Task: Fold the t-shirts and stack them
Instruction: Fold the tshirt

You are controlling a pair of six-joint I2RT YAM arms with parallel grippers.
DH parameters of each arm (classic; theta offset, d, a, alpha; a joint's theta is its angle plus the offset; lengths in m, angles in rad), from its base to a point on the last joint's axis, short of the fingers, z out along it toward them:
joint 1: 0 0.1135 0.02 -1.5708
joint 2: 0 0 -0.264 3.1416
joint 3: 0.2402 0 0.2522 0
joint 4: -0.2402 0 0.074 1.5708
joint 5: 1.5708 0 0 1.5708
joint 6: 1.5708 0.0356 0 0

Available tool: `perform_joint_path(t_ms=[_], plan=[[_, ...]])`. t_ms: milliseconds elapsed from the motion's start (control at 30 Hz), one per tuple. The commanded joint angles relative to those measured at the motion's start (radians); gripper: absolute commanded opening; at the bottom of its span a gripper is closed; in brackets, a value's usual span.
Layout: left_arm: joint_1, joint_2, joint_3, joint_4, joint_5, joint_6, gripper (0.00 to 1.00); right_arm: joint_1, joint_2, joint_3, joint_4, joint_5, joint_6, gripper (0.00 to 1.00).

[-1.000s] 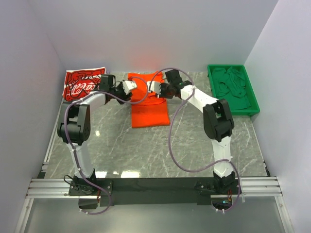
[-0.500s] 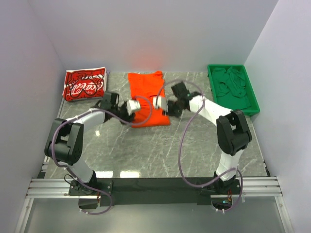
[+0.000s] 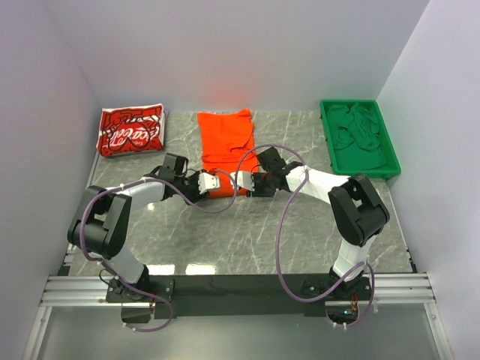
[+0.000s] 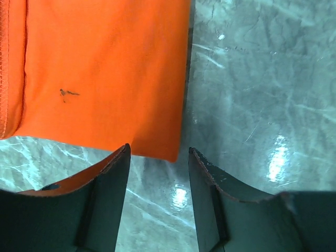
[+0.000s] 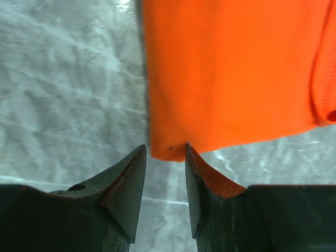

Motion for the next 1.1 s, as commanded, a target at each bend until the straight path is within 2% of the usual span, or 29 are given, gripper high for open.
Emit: perform_joint_path(t_ms=[0,300,367,400,433,467,500,533,633,900,1067], plan=[[-0.002,0.009,0.0,0.031,0.011,0.075,0.54,0.004,-0.026,-0.02,0.079,0.018,-0.037,0.43],[-0.01,0.097,0.038,0.017,-0.003,0.129,0.49,0.007,0.05,0.032,0.035,0.013,-0.083,0.4],[-0.01,0.104,0.039,0.014,0.002,0.141,0.42,0.009,0.052,0.029,0.025,0.007,-0.091,0.37],[-0.01,0.11,0.041,0.016,0.003,0.14,0.39,0.009,0.059,0.028,0.028,0.01,-0.093,0.3],[-0.01,0.112,0.046,0.011,0.002,0.141,0.29,0.009,0.064,0.031,0.027,0.015,-0.093,0.25],[-0.008,0.113,0.047,0.005,0.006,0.144,0.24,0.009,0.069,0.034,0.025,0.022,-0.085,0.19],[-0.008,0.107,0.047,0.003,0.008,0.143,0.19,0.007,0.07,0.037,0.027,0.026,-0.077,0.07],[-0.007,0.101,0.044,-0.003,0.009,0.141,0.1,0.007,0.069,0.042,0.024,0.03,-0.074,0.01],[0.001,0.069,0.046,-0.041,0.029,0.153,0.01,0.007,0.053,0.069,-0.016,0.035,-0.05,0.0],[0.012,-0.101,0.032,-0.214,0.109,0.173,0.01,0.01,-0.083,0.105,-0.174,-0.025,0.045,0.0],[0.01,-0.241,-0.02,-0.345,0.169,0.233,0.01,0.045,-0.224,0.019,-0.222,-0.019,0.085,0.0]])
